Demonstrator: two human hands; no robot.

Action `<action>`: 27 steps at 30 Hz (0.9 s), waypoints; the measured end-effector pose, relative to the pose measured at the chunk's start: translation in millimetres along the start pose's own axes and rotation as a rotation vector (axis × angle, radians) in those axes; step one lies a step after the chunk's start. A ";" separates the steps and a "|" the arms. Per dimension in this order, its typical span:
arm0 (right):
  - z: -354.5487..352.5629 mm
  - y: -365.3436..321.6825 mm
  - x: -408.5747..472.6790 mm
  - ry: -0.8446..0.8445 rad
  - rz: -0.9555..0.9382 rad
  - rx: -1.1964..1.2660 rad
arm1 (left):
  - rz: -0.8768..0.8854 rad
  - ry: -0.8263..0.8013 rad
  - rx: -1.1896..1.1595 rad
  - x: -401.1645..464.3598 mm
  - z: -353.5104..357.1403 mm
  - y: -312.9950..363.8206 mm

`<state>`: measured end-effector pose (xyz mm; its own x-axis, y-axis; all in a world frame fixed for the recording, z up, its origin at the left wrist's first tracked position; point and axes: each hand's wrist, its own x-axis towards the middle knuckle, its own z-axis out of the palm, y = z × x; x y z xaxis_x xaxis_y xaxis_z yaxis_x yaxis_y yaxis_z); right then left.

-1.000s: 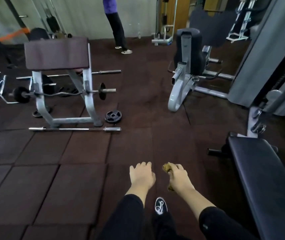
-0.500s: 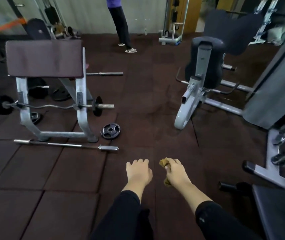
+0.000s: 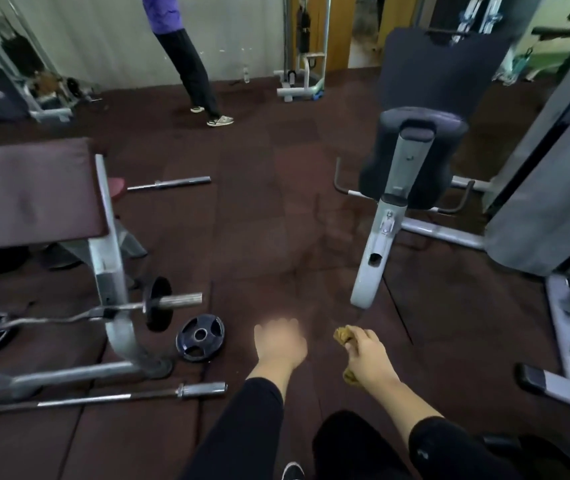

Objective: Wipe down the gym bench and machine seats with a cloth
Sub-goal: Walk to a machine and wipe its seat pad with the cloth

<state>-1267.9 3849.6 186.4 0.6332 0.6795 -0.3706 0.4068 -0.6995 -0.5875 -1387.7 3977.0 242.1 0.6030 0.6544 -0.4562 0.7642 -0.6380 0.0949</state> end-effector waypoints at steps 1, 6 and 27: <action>-2.0 -5.9 15.6 0.009 0.006 0.002 | 0.014 -0.009 -0.001 18.4 -10.5 0.8; -21.6 -30.7 125.7 0.020 0.001 -0.013 | 0.061 -0.002 0.023 132.0 -63.7 5.3; -135.8 -196.7 584.7 0.034 -0.053 -0.057 | 0.072 0.008 0.007 559.5 -287.5 -5.8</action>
<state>-888.3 4354.4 183.0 0.6312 0.7088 -0.3150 0.4764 -0.6747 -0.5637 -989.0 4463.5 240.6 0.6581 0.6098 -0.4416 0.7171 -0.6865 0.1207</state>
